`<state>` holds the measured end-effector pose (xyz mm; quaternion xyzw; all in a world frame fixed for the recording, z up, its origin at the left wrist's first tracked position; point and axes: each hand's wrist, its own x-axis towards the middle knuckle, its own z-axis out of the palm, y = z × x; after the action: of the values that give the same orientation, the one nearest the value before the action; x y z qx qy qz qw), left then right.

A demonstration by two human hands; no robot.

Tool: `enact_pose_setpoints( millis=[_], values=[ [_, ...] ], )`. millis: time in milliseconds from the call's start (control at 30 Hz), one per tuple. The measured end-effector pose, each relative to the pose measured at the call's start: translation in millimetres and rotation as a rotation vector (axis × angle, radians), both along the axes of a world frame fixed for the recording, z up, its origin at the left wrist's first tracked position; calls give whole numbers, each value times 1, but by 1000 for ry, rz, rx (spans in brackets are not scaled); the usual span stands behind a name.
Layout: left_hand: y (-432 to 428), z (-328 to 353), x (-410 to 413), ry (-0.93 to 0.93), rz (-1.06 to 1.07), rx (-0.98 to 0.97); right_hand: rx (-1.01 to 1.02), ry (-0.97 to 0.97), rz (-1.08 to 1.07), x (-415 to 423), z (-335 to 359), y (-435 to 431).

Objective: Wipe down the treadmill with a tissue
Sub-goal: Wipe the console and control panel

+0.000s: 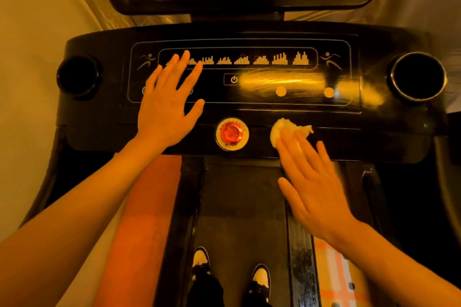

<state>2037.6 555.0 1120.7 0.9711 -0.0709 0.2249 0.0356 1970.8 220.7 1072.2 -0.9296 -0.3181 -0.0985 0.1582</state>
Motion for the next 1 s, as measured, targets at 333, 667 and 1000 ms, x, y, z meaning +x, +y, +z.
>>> enact_pose_setpoints(
  millis=[333,667,1000],
  values=[
    [-2,1,-2,-10,21,9,-351,-224,441,29,8,14],
    [-3,2,-2,-18,9,-12,-411,-277,472,28,7,53],
    [0,3,-2,-18,5,-4,-431,-276,380,33,6,-14]
  ],
)
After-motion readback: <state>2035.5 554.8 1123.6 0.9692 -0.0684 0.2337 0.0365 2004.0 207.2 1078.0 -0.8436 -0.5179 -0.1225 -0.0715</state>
